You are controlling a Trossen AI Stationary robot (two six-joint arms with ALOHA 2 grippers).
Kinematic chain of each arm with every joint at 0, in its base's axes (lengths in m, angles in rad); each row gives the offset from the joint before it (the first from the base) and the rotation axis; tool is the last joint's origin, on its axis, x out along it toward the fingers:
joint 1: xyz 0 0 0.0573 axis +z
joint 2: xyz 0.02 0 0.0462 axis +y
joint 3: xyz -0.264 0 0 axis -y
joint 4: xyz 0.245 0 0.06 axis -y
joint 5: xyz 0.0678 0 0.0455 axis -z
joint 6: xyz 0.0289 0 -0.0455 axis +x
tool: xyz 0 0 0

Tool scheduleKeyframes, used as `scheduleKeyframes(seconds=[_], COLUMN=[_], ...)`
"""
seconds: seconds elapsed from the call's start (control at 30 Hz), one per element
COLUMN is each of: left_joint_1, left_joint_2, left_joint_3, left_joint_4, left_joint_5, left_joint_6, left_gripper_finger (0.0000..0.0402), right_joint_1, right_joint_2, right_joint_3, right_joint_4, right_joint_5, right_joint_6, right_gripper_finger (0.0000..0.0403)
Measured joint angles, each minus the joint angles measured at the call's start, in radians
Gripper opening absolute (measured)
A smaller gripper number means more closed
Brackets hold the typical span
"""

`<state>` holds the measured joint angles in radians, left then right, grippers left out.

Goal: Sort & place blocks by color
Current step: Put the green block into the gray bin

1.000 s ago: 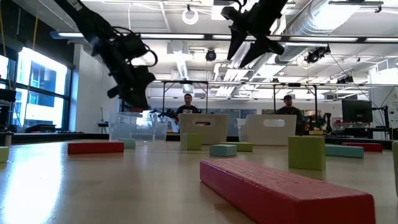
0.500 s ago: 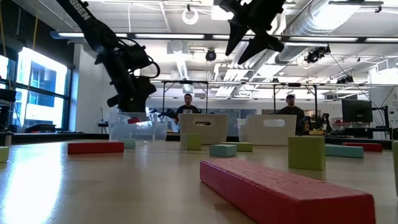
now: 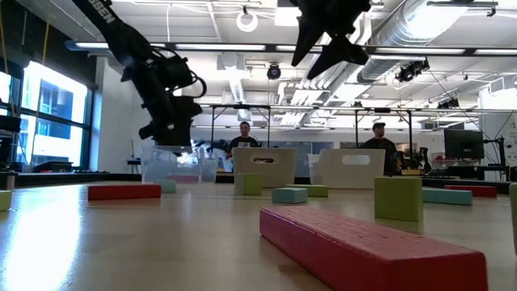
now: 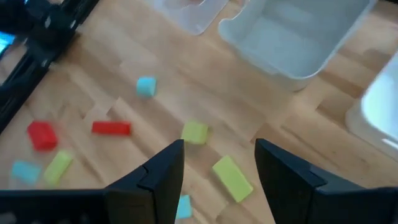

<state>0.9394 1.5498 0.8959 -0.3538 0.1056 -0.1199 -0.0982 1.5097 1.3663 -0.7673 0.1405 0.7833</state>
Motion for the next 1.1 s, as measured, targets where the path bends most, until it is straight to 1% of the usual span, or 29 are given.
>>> scheduleKeyframes(seconds=[0.13,0.23,0.33,0.47,0.6,0.67,0.8,1.1], left_joint_1=[-0.003,-0.014,-0.036,-0.086,-0.142,-0.166,-0.204,-0.273], left_joint_2=[-0.060,-0.118,-0.186,-0.268,-0.324,-0.342,-0.361,-0.365], left_joint_3=[0.000,0.000,0.000,0.000,0.000,0.000,0.000,0.000], left_joint_4=[0.004,-0.020,-0.043,-0.074,-0.092,-0.092,-0.096,-0.154], left_joint_5=[0.049,0.051,0.050,0.051,0.042,0.040,0.040,0.039], left_joint_6=[-0.007,-0.008,-0.008,-0.011,-0.026,-0.034,-0.054,-0.094], left_gripper_finger=[0.0186,0.0186,0.0186,0.0186,0.0186,0.0186,0.0186,0.0186], right_joint_1=[0.014,0.031,0.055,0.104,0.152,0.172,0.199,0.310], right_joint_2=[0.000,0.000,0.000,0.000,0.000,0.000,0.000,0.003], right_joint_3=[0.000,0.000,0.000,0.000,0.000,0.000,0.000,0.000], right_joint_4=[-0.007,-0.020,-0.040,-0.089,-0.130,-0.145,-0.155,-0.160], right_joint_5=[-0.051,-0.059,-0.095,-0.110,-0.110,-0.115,-0.168,-0.168], right_joint_6=[-0.039,-0.059,-0.062,-0.026,0.035,0.086,0.161,0.237], right_gripper_finger=[0.0186,0.0186,0.0186,0.0186,0.0186,0.0186,0.0186,0.0186])
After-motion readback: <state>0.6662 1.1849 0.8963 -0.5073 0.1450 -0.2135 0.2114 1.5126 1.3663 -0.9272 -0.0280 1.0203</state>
